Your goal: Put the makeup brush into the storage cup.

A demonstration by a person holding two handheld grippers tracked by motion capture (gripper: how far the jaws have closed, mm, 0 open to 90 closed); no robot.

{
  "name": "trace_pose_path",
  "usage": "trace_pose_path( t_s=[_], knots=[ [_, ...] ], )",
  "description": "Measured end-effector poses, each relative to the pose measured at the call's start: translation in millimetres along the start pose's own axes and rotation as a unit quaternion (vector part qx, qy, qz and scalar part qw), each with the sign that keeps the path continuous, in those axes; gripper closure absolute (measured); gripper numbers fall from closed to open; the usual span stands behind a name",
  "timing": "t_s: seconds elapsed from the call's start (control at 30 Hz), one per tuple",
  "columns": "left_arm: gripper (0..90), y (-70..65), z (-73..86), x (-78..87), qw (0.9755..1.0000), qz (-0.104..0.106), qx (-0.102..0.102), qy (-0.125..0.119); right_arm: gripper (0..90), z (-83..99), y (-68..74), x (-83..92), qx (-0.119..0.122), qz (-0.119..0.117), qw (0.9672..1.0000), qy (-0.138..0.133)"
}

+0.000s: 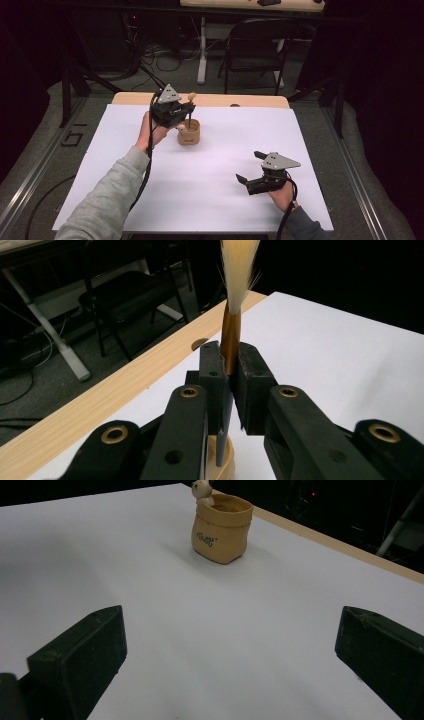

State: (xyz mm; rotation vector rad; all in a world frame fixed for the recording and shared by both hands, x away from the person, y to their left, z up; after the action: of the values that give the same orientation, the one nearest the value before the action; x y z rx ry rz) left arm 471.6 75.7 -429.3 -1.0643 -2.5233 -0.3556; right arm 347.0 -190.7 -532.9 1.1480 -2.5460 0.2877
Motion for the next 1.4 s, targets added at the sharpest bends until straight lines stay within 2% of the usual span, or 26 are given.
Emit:
trace_pose_path(
  t_s=[0.17,0.33,0.37,0.57,1.4],
  knots=[
    [83.4,3.9,2.1,-5.8,1.0000,-0.005,0.004,0.001,0.0,0.5,-0.3,1.0,0.002,0.001,0.9999,0.010],
    [83.4,7.7,4.9,-11.1,0.9999,-0.009,0.008,0.001,0.0,0.1,0.0,0.0,0.002,0.001,1.0000,0.002],
    [83.4,8.3,5.3,-12.4,0.9999,-0.010,0.009,0.001,0.0,0.6,-0.2,0.9,0.002,0.000,1.0000,0.010],
    [83.3,9.3,8.8,-20.6,0.9999,-0.012,0.011,0.003,0.0,0.1,0.2,0.1,0.002,0.001,1.0000,0.003],
    [82.8,17.9,22.4,-42.0,0.9989,-0.032,0.029,0.020,0.0,0.4,-0.5,-0.1,0.004,0.002,1.0000,0.005]
  ],
)
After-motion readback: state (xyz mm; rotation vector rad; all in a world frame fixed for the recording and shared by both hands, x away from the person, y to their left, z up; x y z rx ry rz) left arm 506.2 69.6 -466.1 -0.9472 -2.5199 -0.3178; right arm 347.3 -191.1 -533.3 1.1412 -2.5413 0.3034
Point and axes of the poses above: each handheld gripper's, and its own axes: x roughly backward along the jaws, z roughly out of its underside, y roughly to its left, the point moved 5 cm from there along -x, roughly forward along the jaws, and after that the axes turned 1 degree about -z, right-handed, at the moved point
